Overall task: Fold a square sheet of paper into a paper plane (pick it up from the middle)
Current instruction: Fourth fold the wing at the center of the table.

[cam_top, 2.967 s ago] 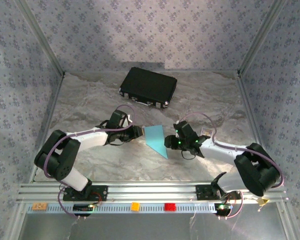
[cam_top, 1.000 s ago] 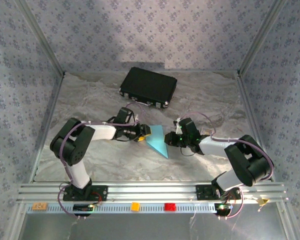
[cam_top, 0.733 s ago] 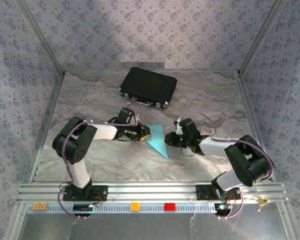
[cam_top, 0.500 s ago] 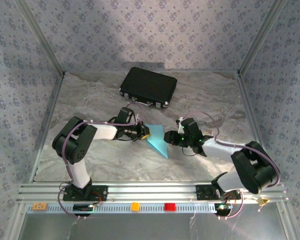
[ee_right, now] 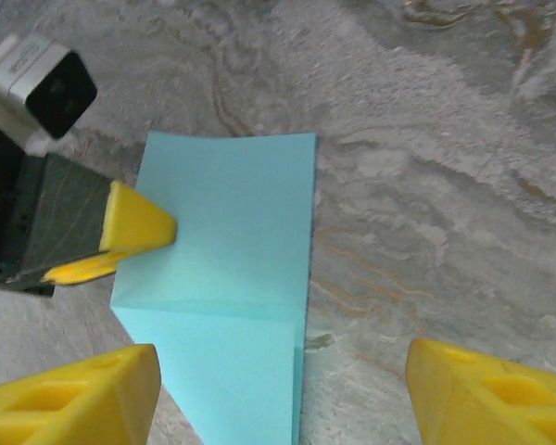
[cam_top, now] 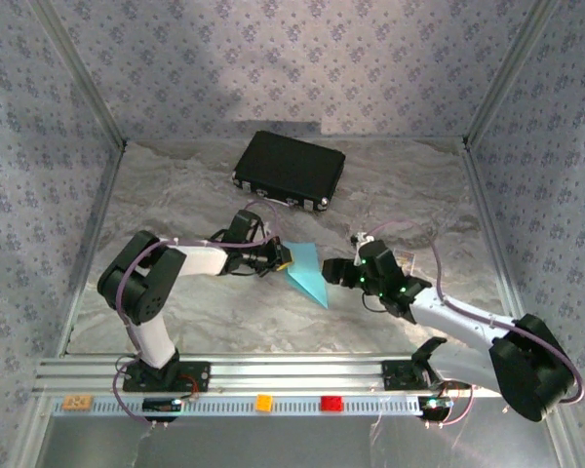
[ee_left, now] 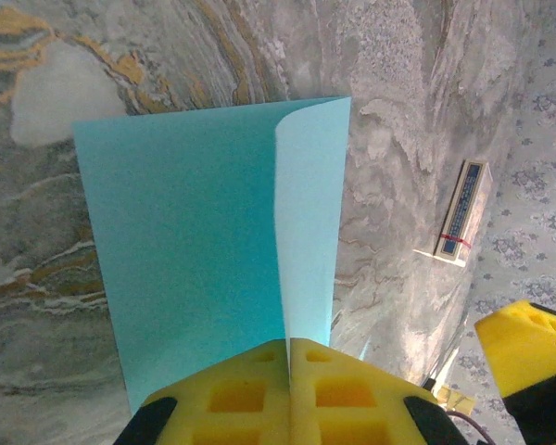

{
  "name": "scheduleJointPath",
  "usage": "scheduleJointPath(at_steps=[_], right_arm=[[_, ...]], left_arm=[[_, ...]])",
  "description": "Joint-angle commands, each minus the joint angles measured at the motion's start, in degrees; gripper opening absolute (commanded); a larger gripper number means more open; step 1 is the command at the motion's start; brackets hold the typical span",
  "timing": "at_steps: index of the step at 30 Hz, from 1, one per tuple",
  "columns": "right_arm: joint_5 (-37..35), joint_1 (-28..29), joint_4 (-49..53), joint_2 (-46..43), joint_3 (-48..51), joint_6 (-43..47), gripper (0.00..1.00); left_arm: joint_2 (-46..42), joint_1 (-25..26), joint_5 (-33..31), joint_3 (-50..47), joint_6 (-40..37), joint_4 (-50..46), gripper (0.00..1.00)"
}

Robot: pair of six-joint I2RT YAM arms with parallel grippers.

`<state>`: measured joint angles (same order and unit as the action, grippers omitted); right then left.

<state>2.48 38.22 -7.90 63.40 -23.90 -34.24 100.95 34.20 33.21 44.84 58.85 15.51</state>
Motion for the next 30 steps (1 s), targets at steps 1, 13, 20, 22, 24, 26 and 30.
scheduleJointPath(at_steps=[1,13,20,22,24,26,30], right_arm=[[-4.75,4.51,-1.81,0.44,1.16,9.49,0.67],[-18.57,20.66,-11.85,11.74,2.18,27.46,0.51],[-30.11,26.33,-13.11,18.20,0.27,31.66,0.46],[-31.77,26.60,-12.48,19.08,-0.10,31.73,0.45],[-33.06,26.77,-12.47,19.70,-0.11,31.69,0.45],[-33.15,26.75,-12.48,19.92,0.00,31.73,0.41],[-32.56,26.72,-12.58,19.98,0.08,31.43,0.38]], left_arm=[[-1.81,0.88,-1.28,-0.22,0.82,1.09,0.04],[-1.61,1.12,0.27,1.02,0.22,0.75,0.18],[-1.93,1.10,0.65,1.40,-0.05,0.26,0.12],[-2.07,1.09,0.63,1.35,-0.14,0.31,0.11],[-2.17,1.06,0.70,1.37,-0.14,0.22,0.11],[-2.16,1.12,0.62,1.42,-0.23,-0.02,0.10],[-2.01,1.05,0.77,1.57,-0.31,-0.25,0.10]])
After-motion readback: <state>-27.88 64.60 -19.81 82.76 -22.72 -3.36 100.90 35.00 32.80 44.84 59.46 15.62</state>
